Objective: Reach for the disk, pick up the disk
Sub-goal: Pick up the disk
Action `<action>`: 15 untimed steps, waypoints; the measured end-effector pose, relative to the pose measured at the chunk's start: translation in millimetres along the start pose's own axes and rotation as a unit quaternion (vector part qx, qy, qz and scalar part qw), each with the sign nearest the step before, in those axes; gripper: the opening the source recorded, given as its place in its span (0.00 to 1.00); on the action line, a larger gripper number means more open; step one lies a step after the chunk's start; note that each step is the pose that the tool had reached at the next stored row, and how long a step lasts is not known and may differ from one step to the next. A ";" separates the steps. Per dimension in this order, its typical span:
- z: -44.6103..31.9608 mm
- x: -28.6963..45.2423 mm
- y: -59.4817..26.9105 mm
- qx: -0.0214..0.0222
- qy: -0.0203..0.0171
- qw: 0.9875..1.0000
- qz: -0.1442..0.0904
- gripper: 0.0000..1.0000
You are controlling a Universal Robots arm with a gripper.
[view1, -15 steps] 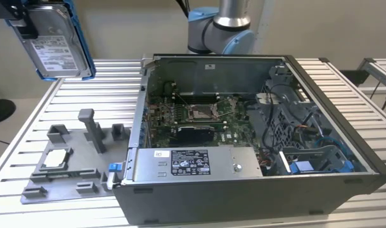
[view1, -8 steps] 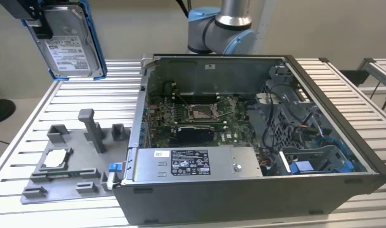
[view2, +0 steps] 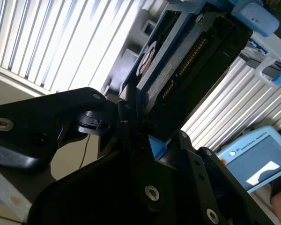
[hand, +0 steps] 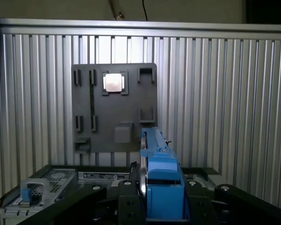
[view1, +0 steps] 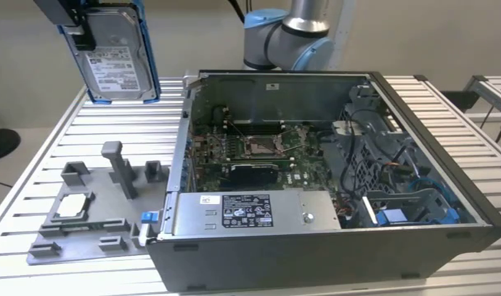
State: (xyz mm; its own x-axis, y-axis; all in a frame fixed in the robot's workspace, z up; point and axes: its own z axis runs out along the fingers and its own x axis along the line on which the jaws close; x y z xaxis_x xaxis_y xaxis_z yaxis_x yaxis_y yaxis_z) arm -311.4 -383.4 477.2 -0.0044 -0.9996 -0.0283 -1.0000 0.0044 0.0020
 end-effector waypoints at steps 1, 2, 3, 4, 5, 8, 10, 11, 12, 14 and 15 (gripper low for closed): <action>0.0 0.0 -4.5 0.000 0.000 1.000 0.000 0.00; 0.0 0.0 -9.0 -0.001 0.000 1.000 0.000 0.00; 0.0 0.0 -13.5 -0.002 0.000 1.000 0.000 0.00; -0.1 -0.1 -18.3 -0.002 0.000 1.000 0.000 0.00; -0.1 -0.1 -22.5 -0.002 0.000 1.000 0.000 0.00; -0.1 -0.1 -36.3 -0.004 0.000 1.000 0.000 0.00; -0.1 -0.2 -45.5 -0.005 0.000 1.000 0.000 0.00; -0.2 -0.2 -49.7 -0.005 0.000 1.000 0.000 0.00; -0.1 -0.2 -54.4 -0.006 0.000 1.000 0.000 0.00; -0.1 -0.3 -63.4 -0.007 0.000 1.000 0.000 0.00; -0.1 -0.3 -68.1 -0.008 0.000 1.000 0.000 0.00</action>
State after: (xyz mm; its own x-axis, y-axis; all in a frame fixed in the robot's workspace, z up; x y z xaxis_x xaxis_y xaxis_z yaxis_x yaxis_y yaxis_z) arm -243.3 -383.4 477.2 -0.0048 -0.9996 -0.0282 -0.9998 0.0043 0.0171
